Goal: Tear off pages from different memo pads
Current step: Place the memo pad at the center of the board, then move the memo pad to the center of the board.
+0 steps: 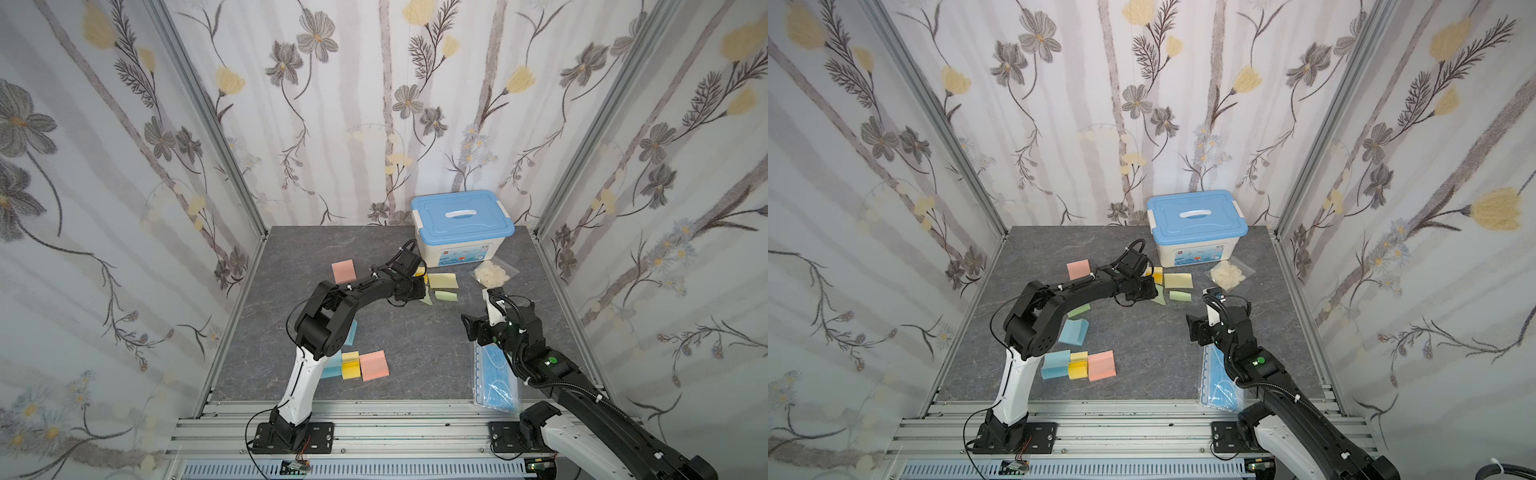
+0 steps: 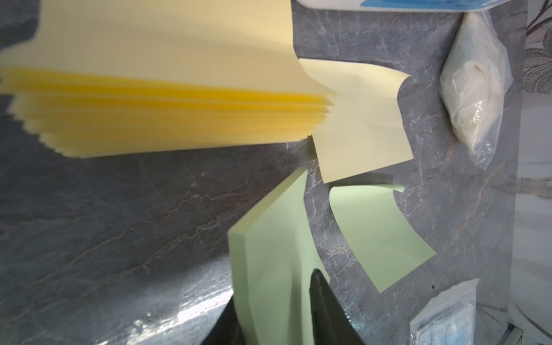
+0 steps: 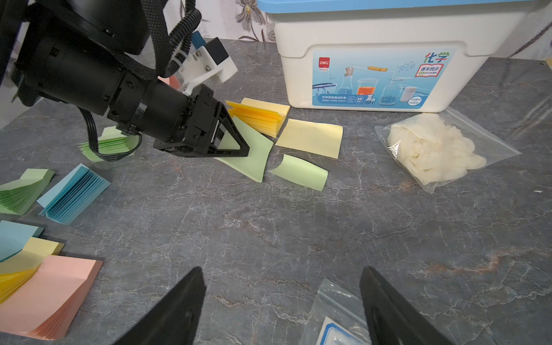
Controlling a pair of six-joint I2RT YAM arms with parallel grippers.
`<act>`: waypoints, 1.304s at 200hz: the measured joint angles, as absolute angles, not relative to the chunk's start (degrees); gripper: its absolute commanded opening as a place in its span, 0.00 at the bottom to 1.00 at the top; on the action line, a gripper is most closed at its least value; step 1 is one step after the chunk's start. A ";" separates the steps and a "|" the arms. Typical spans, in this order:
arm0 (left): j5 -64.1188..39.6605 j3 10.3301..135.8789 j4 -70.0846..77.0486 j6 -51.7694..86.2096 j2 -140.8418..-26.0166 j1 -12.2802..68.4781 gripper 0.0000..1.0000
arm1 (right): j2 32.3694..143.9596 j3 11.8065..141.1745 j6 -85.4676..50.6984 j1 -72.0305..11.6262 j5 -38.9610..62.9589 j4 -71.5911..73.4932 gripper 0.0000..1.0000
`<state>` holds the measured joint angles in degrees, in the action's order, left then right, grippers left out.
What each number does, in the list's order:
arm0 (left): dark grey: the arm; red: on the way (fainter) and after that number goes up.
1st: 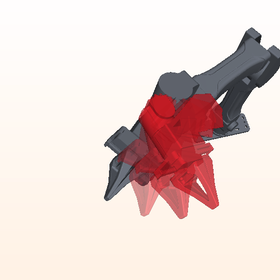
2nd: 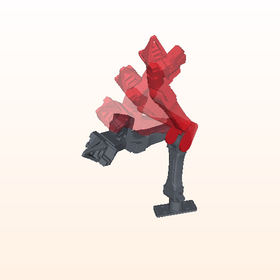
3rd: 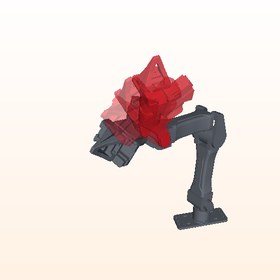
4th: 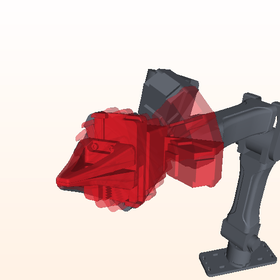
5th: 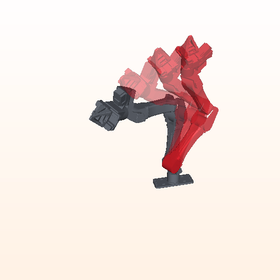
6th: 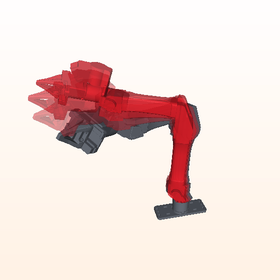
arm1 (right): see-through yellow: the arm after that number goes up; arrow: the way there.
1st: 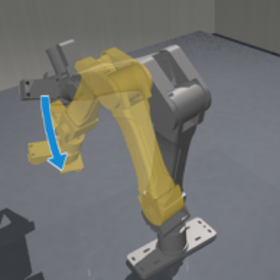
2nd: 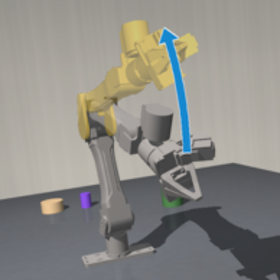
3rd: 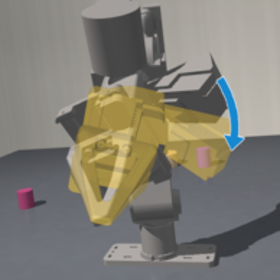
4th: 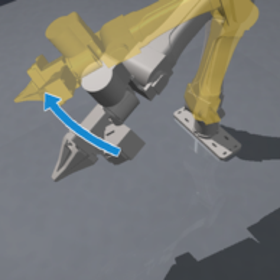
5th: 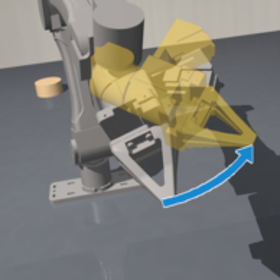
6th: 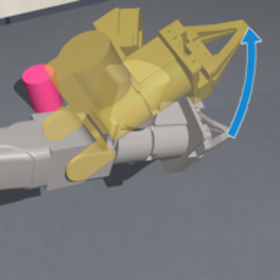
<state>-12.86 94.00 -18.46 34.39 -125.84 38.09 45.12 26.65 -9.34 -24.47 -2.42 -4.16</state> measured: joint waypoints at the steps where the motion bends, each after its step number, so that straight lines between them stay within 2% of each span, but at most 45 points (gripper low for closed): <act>1: -12.75 94.08 -18.57 34.41 -125.86 38.09 0.42 | 45.10 26.65 -9.37 -24.47 -2.42 -4.16 0.83; 21: -8.62 95.90 -21.54 32.84 -125.80 38.09 0.51 | 44.23 26.59 -9.72 -24.47 -2.35 -4.21 0.84; 58: -1.50 95.68 -25.76 30.26 -122.67 38.11 0.52 | 43.44 26.39 -10.09 -24.47 -2.39 -4.25 0.86; 66: -0.23 94.50 -25.89 29.93 -120.92 38.15 0.53 | 43.46 26.39 -10.31 -24.47 -2.42 -4.25 0.98; 70: 0.25 93.82 -25.93 29.91 -120.03 38.17 0.53 | 43.48 26.39 -10.50 -24.47 -2.46 -4.25 1.00; 108: 4.19 81.49 -24.67 28.69 -108.16 39.00 0.56 | 43.92 26.41 -12.32 -24.47 -3.44 -4.71 1.00; 162: 3.46 56.97 -21.89 30.59 -87.81 40.66 0.56 | 44.25 26.04 -21.15 -23.99 -10.04 -5.91 1.00; 193: 2.76 45.60 -21.87 33.30 -74.00 42.24 0.57 | 47.46 26.76 -21.63 -24.47 -5.23 -7.42 1.00; 220: 2.72 38.83 -24.25 36.01 -63.11 42.59 0.57 | 50.72 28.97 -21.87 -28.53 -2.04 -10.17 0.98; 261: -1.54 33.23 -27.00 40.66 -55.46 43.86 0.53 | 52.56 29.28 -22.57 -34.61 -1.06 -13.61 0.98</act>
